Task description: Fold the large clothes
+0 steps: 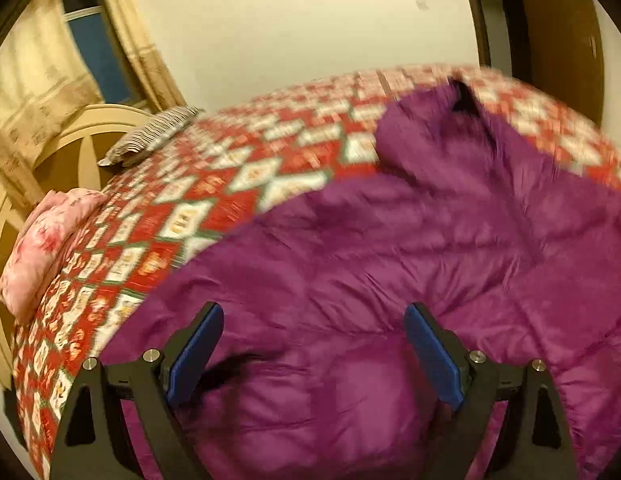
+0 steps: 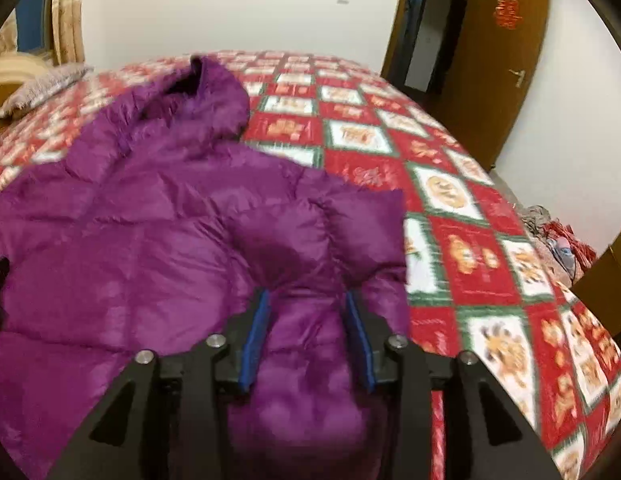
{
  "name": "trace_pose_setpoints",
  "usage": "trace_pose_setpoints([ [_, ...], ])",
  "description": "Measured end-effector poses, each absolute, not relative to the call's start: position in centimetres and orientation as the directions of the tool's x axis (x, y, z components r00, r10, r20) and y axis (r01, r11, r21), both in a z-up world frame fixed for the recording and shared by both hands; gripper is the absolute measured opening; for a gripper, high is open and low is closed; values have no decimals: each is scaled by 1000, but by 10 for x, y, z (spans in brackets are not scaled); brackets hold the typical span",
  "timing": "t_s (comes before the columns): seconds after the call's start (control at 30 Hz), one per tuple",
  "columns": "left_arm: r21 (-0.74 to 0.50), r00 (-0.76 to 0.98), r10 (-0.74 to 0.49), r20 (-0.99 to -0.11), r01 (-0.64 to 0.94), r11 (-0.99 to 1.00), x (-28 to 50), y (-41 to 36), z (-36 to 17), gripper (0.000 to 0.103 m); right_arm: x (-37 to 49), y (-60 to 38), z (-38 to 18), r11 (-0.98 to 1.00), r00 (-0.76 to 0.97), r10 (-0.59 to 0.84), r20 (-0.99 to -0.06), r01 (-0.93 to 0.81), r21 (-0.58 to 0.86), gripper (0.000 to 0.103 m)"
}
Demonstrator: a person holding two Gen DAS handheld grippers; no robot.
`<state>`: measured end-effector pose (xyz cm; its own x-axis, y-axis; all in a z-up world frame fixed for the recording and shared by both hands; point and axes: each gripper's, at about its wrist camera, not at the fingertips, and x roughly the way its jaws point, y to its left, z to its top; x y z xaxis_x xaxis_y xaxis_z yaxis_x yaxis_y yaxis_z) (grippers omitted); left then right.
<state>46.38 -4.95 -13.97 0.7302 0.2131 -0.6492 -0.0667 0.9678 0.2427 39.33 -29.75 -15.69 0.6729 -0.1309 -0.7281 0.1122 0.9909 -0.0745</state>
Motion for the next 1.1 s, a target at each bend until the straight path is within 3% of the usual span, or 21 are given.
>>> trace_pose_setpoints([
  [0.03, 224, 732, 204, -650, -72, 972, 459, -47, -137, 92, 379, -289, -146, 994, 703, -103, -704, 92, -54, 68],
  [0.13, 240, 697, 208, -687, -53, 969, 455, -54, -153, 92, 356, -256, -140, 998, 729, -59, -682, 19, -66, 72],
  [0.2, 306, 668, 252, -700, -39, 951, 455, -65, -176, 92, 356, -238, -153, 997, 688, -18, -725, -39, -61, 68],
  [0.23, 319, 664, 259, -701, -32, 947, 453, -69, -186, 93, 357, -230, -163, 997, 661, -1, -750, -62, -56, 55],
  [0.27, 318, 673, 260, -692, -39, 947, 451, -70, -187, 93, 359, -224, -174, 995, 637, -11, -770, -69, -71, 48],
  [0.4, 292, 666, 236, -707, -30, 956, 448, -70, -180, 93, 363, -216, -189, 990, 631, -53, -774, -65, -121, 49],
  [0.5, 224, 702, 192, -686, -47, 973, 420, -42, -142, 92, 358, -218, -180, 992, 631, -49, -774, -57, -109, 50],
  [0.53, 214, 724, 186, -665, -54, 975, 404, -28, -128, 92, 350, -222, -171, 995, 643, -44, -765, -42, -92, 51],
  [0.63, 240, 764, 245, -596, -122, 963, 342, 34, -98, 92, 322, -226, -155, 997, 683, 4, -730, -56, -47, 75],
  [0.73, 291, 719, 386, -578, -260, 921, 277, 119, -97, 92, 292, -222, -148, 993, 713, 33, -701, -100, -55, 79],
  [0.83, 290, 608, 485, -629, -395, 872, 229, 195, -115, 92, 282, -210, -150, 990, 718, 62, -693, -134, -50, 79],
  [0.9, 256, 536, 487, -689, -449, 856, 207, 231, -132, 92, 275, -202, -149, 987, 726, 84, -683, -155, -44, 79],
  [1.07, 45, 526, 306, -793, -452, 891, 192, 251, -161, 92, 271, -181, -146, 978, 737, 117, -666, -200, -50, 79],
  [1.1, 13, 532, 280, -799, -450, 893, 196, 249, -166, 88, 269, -178, -145, 978, 739, 119, -663, -202, -50, 79],
])
